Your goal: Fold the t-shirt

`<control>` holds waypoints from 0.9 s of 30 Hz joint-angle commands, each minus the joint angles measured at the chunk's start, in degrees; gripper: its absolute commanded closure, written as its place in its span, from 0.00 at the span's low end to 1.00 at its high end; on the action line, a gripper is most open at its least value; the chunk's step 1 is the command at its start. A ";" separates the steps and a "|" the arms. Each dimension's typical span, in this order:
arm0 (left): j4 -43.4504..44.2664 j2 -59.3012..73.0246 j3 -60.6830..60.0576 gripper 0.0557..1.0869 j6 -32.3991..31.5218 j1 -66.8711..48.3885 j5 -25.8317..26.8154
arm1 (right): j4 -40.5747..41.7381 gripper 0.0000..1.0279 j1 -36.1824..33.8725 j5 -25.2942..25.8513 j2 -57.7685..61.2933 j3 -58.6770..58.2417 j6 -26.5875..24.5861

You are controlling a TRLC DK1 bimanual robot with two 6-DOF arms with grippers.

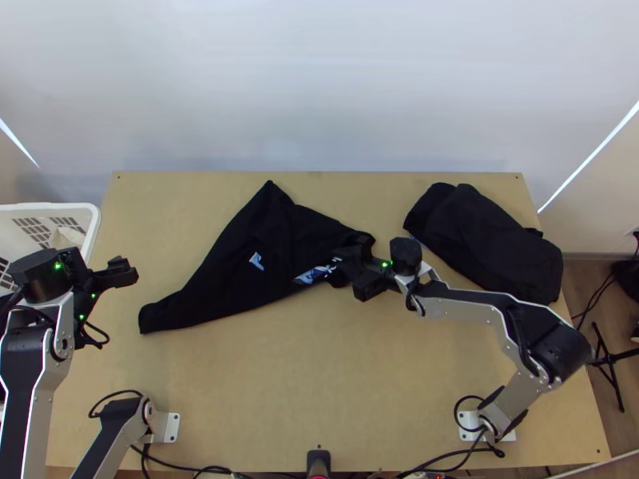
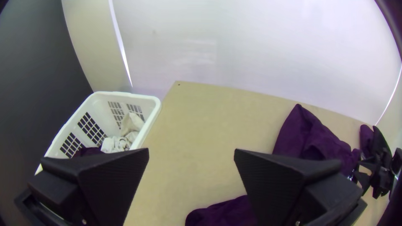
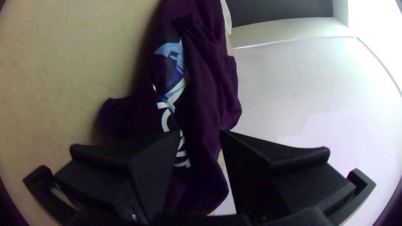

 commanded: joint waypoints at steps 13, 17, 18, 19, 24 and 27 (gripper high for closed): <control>0.23 1.61 1.49 0.04 0.09 0.11 0.01 | 1.61 0.84 -1.24 -1.16 5.28 4.62 -0.67; 0.23 1.61 1.49 0.04 0.00 0.11 0.01 | 1.61 0.84 -0.72 -1.16 5.37 4.79 -0.67; 0.23 1.61 1.49 0.04 0.00 0.11 0.10 | 1.61 0.84 -0.54 -1.16 5.37 4.79 -0.67; 0.23 1.61 1.49 0.04 0.09 0.11 0.10 | 1.70 0.84 -0.36 -1.16 5.37 4.79 -0.67; 0.23 1.70 1.84 0.04 0.09 0.02 0.01 | 5.04 0.97 1.13 -1.16 2.46 5.06 4.78; -0.12 1.61 1.93 0.04 0.09 0.64 0.01 | 5.31 0.97 3.85 4.02 -4.30 7.34 17.61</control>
